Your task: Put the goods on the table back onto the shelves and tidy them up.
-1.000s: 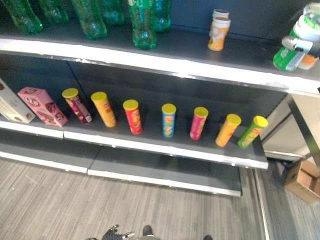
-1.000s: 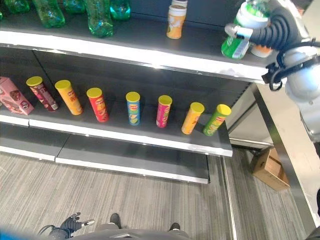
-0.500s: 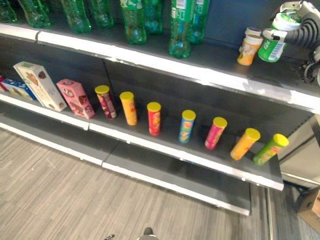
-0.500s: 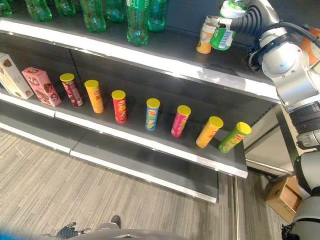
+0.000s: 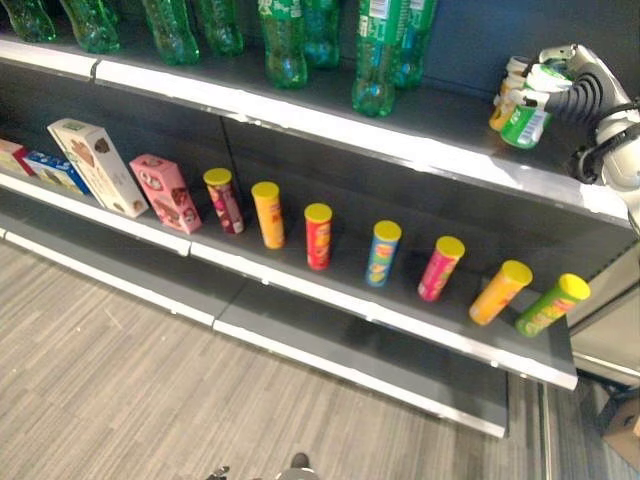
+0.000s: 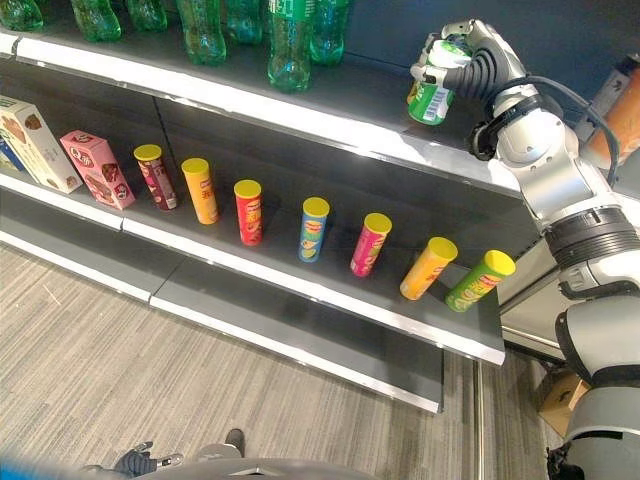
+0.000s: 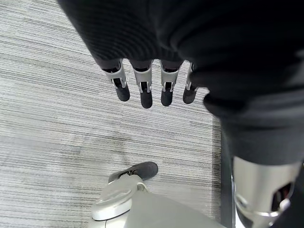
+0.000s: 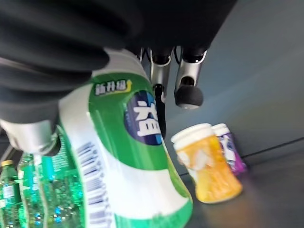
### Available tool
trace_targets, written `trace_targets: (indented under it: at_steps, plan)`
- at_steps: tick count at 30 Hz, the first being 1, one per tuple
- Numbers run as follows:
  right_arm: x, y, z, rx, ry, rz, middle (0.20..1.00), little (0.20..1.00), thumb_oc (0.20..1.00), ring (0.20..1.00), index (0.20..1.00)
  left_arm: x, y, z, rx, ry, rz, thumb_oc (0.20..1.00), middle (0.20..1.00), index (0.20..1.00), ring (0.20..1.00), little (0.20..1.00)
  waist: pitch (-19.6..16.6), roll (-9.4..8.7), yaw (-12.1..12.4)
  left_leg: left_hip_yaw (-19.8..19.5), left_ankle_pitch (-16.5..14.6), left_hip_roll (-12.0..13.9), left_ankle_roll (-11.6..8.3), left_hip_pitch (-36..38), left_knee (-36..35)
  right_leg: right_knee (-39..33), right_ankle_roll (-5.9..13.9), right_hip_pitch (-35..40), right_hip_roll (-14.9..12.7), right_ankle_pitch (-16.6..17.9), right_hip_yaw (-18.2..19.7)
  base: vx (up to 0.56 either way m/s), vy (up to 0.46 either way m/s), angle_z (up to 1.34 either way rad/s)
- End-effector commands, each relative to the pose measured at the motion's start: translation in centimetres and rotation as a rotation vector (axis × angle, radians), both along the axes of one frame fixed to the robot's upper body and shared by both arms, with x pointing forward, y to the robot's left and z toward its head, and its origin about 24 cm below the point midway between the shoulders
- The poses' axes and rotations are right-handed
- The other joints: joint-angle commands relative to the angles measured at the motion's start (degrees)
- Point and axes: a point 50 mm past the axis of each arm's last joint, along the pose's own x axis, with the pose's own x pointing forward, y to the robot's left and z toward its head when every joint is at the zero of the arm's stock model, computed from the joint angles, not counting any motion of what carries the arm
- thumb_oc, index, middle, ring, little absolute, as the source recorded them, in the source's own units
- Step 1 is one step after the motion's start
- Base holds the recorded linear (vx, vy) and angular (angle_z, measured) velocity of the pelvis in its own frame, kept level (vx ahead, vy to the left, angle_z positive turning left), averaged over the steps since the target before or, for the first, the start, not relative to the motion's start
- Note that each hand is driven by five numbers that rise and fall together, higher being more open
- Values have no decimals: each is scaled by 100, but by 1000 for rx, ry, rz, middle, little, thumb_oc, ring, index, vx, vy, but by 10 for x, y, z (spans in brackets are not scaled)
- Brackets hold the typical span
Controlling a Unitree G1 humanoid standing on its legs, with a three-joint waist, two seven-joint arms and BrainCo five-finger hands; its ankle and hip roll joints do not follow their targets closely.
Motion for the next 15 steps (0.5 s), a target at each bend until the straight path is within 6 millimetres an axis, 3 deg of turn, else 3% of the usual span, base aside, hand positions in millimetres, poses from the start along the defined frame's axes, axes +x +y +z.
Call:
trace_targets:
  at_steps: [1,15]
  plan:
    - [1,-2,12,-4,-35,-22,200,200,200,200,200,10,4,3,17,-34,3,1000,1000,1000,1000,1000,-136,-1,208,474,-204,442,-397,152,190,424,45,-92,-121,-256,-9,0,0,0]
    - [13,2,-5,22,9,-54,200,200,200,200,200,14,6,5,24,-50,-2,1000,1000,1000,1000,1000,-88,23,248,514,-204,443,-383,240,127,415,50,-82,-130,-228,8,0,0,0]
